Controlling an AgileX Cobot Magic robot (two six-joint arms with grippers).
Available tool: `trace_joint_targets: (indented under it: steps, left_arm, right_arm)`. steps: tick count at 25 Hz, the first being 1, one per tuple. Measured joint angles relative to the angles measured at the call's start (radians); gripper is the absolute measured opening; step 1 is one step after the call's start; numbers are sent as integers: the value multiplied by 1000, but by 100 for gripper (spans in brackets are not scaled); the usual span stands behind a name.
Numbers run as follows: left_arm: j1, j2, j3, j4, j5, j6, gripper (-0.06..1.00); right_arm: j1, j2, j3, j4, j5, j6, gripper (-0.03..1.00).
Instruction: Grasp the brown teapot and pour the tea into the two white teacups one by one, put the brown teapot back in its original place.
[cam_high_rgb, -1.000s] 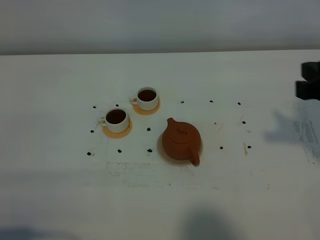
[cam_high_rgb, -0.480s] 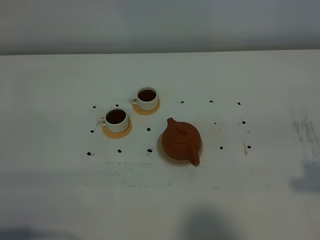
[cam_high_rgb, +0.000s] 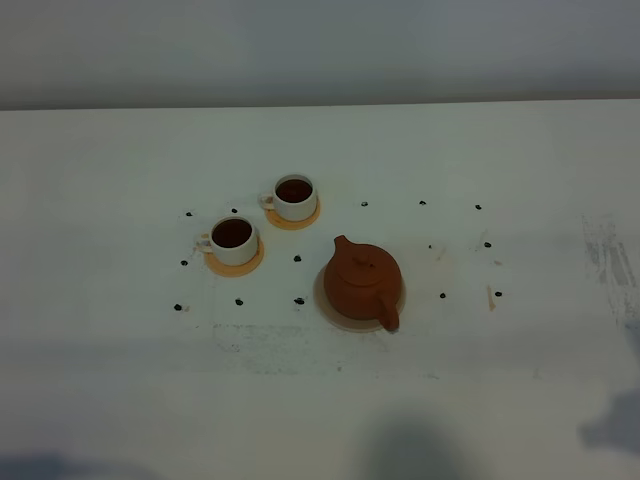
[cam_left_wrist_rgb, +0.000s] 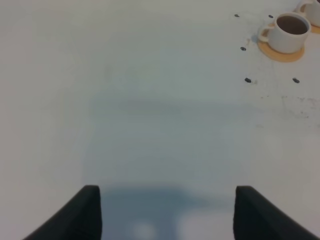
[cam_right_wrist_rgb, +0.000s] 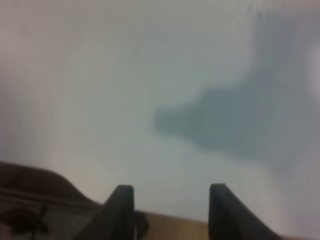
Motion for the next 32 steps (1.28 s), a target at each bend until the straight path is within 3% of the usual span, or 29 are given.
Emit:
trace_joint_targets:
  steps: [6, 15, 25, 32]
  left_arm:
    - [0, 0, 0, 0, 0, -1, 54]
    - [0, 0, 0, 0, 0, -1, 54]
    - [0, 0, 0, 0, 0, -1, 54]
    - [0, 0, 0, 0, 0, -1, 54]
  right_arm:
    - [0, -1, 21, 31, 107, 6, 26]
    - [0, -16, 21, 31, 40, 6, 20]
    - [0, -136, 21, 31, 33, 3, 20]
    - [-71, -189, 21, 46, 42, -130, 20]
